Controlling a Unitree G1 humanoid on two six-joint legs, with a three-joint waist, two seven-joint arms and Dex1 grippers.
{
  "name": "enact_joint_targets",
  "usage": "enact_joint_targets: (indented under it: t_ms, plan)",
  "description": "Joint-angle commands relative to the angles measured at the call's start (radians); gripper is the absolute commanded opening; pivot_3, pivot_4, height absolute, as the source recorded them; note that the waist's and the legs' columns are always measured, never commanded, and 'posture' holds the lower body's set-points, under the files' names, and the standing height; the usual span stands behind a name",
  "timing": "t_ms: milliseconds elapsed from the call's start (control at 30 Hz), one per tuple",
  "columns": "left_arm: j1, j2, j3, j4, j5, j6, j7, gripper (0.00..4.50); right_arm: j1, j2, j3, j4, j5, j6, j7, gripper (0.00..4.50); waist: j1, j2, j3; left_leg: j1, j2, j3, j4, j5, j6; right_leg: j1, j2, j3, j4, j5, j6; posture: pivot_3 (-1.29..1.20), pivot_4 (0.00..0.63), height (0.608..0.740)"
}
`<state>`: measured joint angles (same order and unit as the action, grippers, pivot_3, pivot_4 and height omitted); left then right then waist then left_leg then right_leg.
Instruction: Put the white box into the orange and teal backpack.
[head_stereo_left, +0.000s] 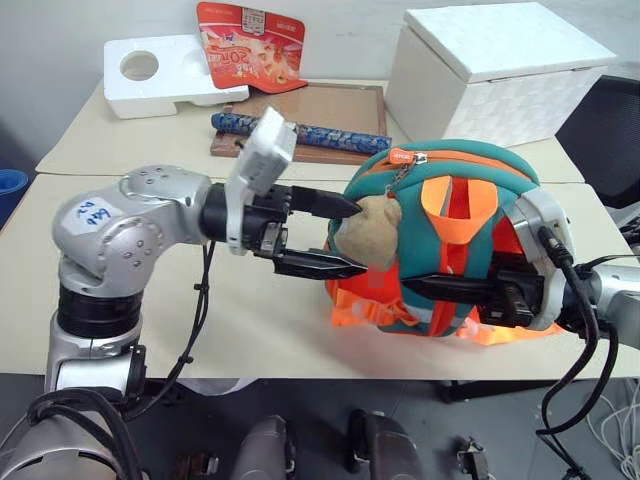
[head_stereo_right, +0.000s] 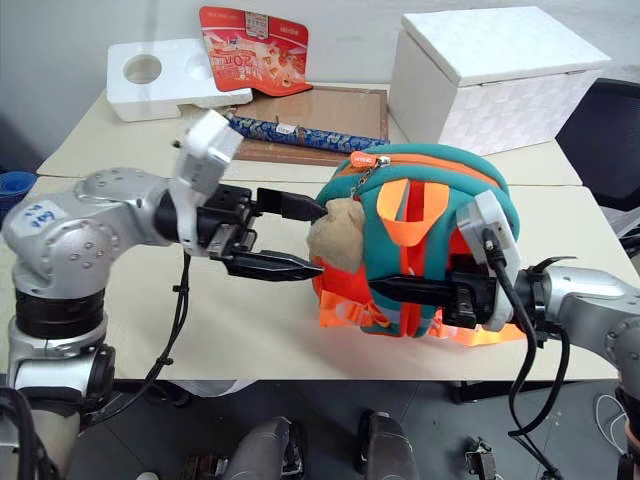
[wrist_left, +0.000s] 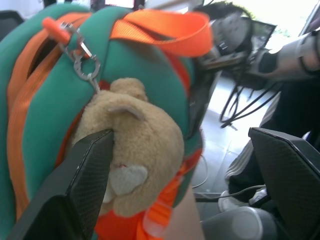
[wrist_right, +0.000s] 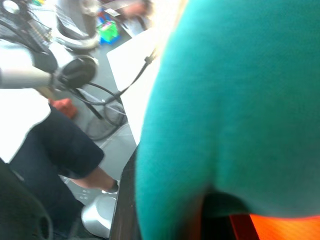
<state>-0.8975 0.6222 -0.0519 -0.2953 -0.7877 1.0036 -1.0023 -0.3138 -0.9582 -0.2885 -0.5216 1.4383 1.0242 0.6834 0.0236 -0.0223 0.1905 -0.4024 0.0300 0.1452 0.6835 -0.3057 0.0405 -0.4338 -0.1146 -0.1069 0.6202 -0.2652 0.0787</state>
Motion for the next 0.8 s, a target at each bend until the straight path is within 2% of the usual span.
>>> enact_joint_targets:
  t_ms: [33, 167, 300, 433, 567, 600, 800]
  plan:
    - [-0.005, -0.013, -0.048, 0.018, 0.059, -0.063, 0.004, 4.48, -0.010, -0.004, -0.033, -0.038, 0.071, -0.016, -0.025, 0.00, 0.000, 0.000, 0.000, 0.000, 0.000, 0.000, 0.000, 0.000, 0.000, 0.000, 0.000, 0.000, 0.000, 0.000, 0.000, 0.00, 0.150, 0.740]
    - [-0.012, -0.048, -0.112, 0.081, 0.154, -0.143, 0.022, 4.48, 0.001, -0.005, -0.033, -0.046, 0.084, -0.024, -0.043, 0.00, 0.003, 0.000, 0.000, 0.000, -0.001, 0.000, 0.000, 0.000, 0.001, 0.001, -0.001, 0.000, -0.001, 0.000, 0.000, 0.00, 0.150, 0.740]
    - [-0.041, -0.094, -0.120, 0.146, 0.197, -0.183, 0.040, 4.48, 0.011, -0.001, -0.034, -0.057, 0.094, -0.032, -0.059, 0.00, 0.002, 0.000, 0.000, 0.000, 0.000, 0.000, 0.000, 0.000, 0.001, 0.001, -0.001, 0.000, -0.001, 0.000, 0.000, 0.00, 0.150, 0.740]
    - [-0.060, -0.136, -0.117, 0.185, 0.212, -0.195, 0.048, 4.48, 0.021, 0.003, -0.029, -0.063, 0.093, -0.043, -0.070, 0.00, 0.002, 0.000, 0.000, 0.000, 0.000, -0.001, 0.000, 0.000, 0.001, 0.001, -0.001, -0.001, -0.001, 0.000, 0.000, 0.00, 0.150, 0.740]
    - [-0.061, -0.173, -0.097, 0.190, 0.168, -0.168, 0.027, 4.48, 0.029, 0.007, -0.020, -0.059, 0.078, -0.054, -0.078, 0.00, 0.002, 0.000, 0.000, 0.000, 0.000, -0.001, 0.000, 0.000, 0.001, 0.001, -0.001, -0.001, -0.001, 0.000, 0.000, 0.00, 0.150, 0.740]
    - [-0.058, -0.176, -0.088, 0.185, 0.150, -0.157, 0.017, 4.10, 0.030, 0.008, -0.019, -0.057, 0.075, -0.056, -0.079, 0.00, 0.001, 0.000, 0.000, 0.000, 0.000, -0.001, 0.000, 0.000, 0.001, 0.001, -0.001, -0.001, -0.001, 0.000, 0.000, 0.00, 0.150, 0.740]
    - [-0.046, -0.168, -0.067, 0.171, 0.115, -0.116, -0.007, 2.46, 0.040, 0.003, -0.022, -0.046, 0.055, -0.064, -0.079, 0.00, 0.001, 0.000, 0.000, 0.000, 0.000, -0.001, 0.000, 0.000, 0.001, 0.001, -0.001, -0.001, -0.001, 0.000, 0.000, 0.00, 0.150, 0.740]
